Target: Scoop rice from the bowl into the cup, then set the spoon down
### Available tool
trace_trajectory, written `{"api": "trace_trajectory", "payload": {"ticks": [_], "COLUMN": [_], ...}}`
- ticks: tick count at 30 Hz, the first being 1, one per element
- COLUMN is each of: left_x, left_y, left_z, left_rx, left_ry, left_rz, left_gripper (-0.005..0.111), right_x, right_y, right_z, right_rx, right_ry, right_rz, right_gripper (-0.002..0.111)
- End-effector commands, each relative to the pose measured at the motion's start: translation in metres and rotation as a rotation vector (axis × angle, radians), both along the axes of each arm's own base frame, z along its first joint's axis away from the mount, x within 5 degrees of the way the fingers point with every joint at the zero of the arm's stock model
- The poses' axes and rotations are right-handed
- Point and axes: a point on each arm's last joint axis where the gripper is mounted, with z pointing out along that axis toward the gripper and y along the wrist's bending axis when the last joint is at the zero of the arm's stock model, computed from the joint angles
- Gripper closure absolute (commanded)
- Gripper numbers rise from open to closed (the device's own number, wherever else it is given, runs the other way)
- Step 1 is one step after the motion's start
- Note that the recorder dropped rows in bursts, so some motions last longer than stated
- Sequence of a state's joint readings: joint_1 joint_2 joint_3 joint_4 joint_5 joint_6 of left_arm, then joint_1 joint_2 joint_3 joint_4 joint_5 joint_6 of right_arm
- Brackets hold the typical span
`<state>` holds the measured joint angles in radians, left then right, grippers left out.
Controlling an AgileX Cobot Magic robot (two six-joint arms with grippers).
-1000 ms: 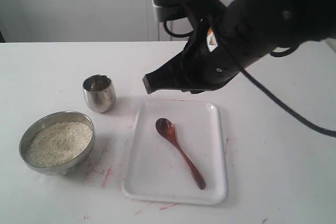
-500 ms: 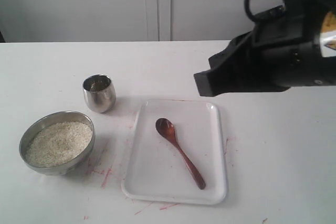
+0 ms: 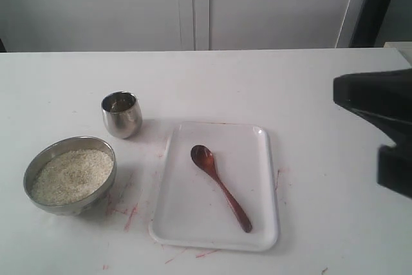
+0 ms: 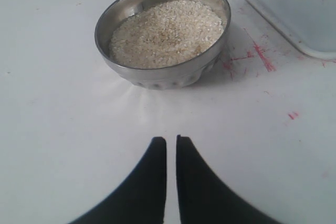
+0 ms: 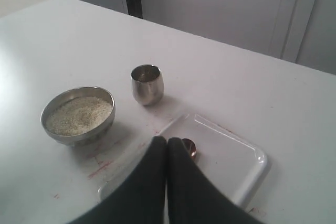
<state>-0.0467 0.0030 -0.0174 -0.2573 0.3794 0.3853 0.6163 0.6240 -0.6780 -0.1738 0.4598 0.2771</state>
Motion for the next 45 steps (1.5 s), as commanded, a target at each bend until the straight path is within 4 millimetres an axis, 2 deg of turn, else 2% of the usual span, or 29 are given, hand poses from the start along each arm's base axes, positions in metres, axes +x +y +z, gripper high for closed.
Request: {"api": "trace_trajectory", "payload": {"ticks": [1, 10, 23, 32, 45], "left_x": [0.0, 0.0, 0.0, 0.0, 0.0], "left_y": [-0.001, -0.001, -0.001, -0.001, -0.001], "left_z": [-0.002, -0.002, -0.002, -0.002, -0.002], "left_rx": [-0.007, -0.007, -0.007, -0.007, -0.007], "left_ry": [0.004, 0.004, 0.004, 0.004, 0.004], "left_rz": [-0.008, -0.008, -0.008, -0.008, -0.008], "left_gripper": [0.092, 0.092, 0.092, 0.092, 0.092], "right_x": [-0.018, -0.043, -0.067, -0.067, -0.059], "right_y": [-0.013, -0.029, -0.043, -0.04, -0.034], "right_z": [-0.014, -0.038, -0.05, -0.084, -0.131], "right_rx": [0.03, 0.09, 0.225, 0.305, 0.284], "right_ry": [-0.068, -0.158, -0.32, -0.327, -0.314], "right_rz": [0.004, 0.013, 0.031, 0.053, 0.068], "right_gripper": [0.108, 0.108, 0.108, 0.108, 0.108]}}
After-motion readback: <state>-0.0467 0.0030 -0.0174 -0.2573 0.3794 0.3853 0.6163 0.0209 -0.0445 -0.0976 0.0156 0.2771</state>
